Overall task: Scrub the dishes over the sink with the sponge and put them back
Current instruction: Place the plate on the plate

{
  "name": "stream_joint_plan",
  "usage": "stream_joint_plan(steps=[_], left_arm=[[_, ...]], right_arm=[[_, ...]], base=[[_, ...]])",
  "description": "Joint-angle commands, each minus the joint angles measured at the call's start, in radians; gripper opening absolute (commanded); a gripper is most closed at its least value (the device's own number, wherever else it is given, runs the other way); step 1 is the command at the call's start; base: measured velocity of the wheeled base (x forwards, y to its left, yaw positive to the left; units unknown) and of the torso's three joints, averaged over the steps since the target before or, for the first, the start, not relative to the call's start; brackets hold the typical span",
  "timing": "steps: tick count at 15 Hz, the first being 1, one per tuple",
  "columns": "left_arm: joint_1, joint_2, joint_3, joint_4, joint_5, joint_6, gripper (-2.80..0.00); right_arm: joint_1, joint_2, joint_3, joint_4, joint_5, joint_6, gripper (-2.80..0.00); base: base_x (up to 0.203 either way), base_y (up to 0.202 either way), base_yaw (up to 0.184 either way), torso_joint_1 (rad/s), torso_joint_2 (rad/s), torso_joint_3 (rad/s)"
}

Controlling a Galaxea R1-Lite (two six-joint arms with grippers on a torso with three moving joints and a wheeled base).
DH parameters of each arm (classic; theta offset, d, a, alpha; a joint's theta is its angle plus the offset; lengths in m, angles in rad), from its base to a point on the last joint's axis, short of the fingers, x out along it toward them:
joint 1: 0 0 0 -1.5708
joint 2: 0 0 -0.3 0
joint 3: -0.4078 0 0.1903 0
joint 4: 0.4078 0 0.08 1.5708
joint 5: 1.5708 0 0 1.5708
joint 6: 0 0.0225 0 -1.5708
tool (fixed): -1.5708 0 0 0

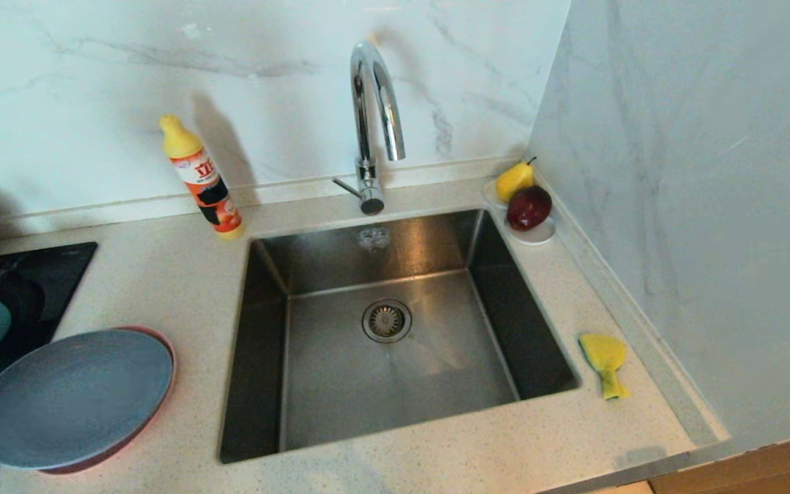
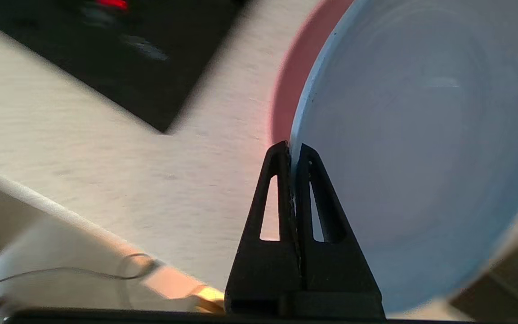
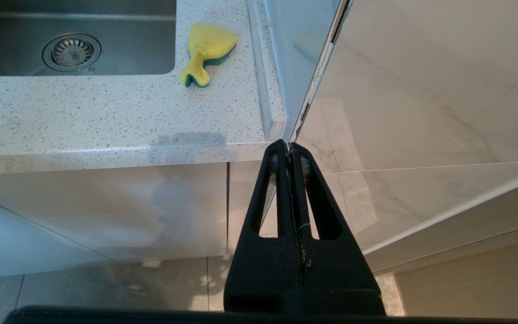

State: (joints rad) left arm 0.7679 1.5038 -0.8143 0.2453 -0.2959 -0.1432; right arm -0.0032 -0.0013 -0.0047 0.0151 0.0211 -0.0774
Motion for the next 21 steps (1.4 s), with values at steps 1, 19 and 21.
stream_joint_plan(steps=[1,19,21], left_arm=[[0.013,0.018,0.000,-0.001,-0.076,0.004,-2.80],[0.033,0.176,-0.029,-0.089,-0.126,0.082,-2.80],[0.033,0.176,-0.037,-0.088,-0.126,0.083,0.00]], right_arm=[[0.000,0.001,0.000,0.000,0.000,-0.001,-2.80],[0.000,0.001,0.000,0.000,0.000,-0.001,-2.80],[0.000,0.001,0.000,0.000,0.000,-0.002,-2.80]], base=[[0.000,0.000,0.000,0.000,0.00,0.000],[0.000,0.000,0.000,0.000,0.00,0.000],[0.000,0.000,0.000,0.000,0.00,0.000]])
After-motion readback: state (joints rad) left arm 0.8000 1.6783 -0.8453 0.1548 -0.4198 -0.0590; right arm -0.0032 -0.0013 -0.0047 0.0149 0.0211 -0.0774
